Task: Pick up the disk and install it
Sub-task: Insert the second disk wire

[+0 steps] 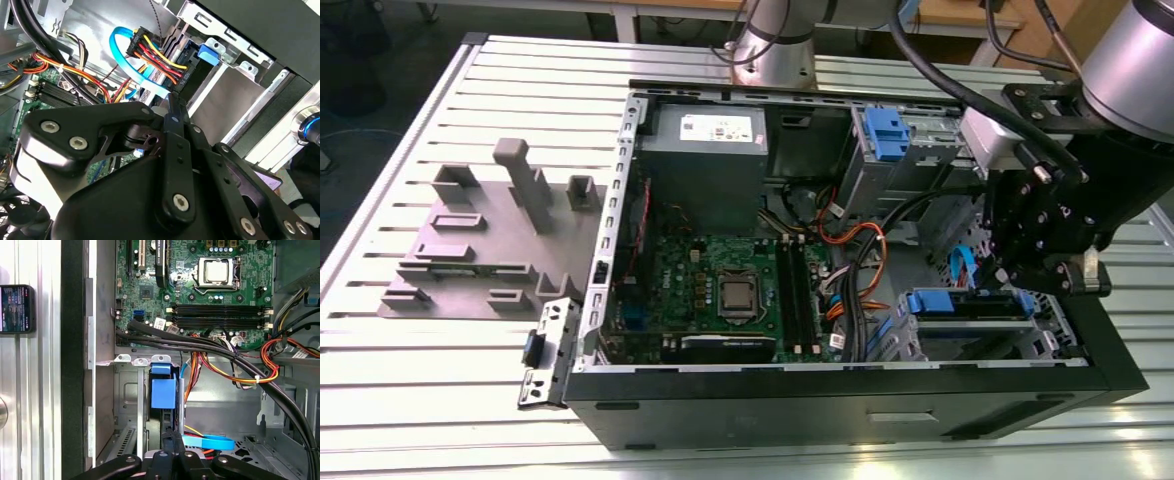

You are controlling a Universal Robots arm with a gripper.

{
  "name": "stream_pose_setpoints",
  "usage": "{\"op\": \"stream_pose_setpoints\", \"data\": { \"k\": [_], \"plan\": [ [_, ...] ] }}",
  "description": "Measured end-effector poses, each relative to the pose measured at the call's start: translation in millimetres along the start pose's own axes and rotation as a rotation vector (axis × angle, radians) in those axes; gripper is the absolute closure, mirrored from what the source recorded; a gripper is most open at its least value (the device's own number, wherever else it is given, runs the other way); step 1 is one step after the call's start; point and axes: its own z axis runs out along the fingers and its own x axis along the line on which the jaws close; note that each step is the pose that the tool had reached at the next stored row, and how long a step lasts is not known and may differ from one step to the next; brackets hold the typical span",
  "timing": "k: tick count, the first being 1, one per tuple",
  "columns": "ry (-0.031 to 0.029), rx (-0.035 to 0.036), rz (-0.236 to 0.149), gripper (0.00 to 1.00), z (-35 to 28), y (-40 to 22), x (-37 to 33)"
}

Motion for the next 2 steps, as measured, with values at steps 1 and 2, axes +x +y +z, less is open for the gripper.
{"op": "stream_pose_setpoints", "data": {
  "k": [1,2],
  "plan": [
    [0.0,0.0,0.0,0.89,0.0,0.0,0.0],
    [-0.0001,0.0,0.0,0.89,0.0,0.0,0.0]
  ]
}}
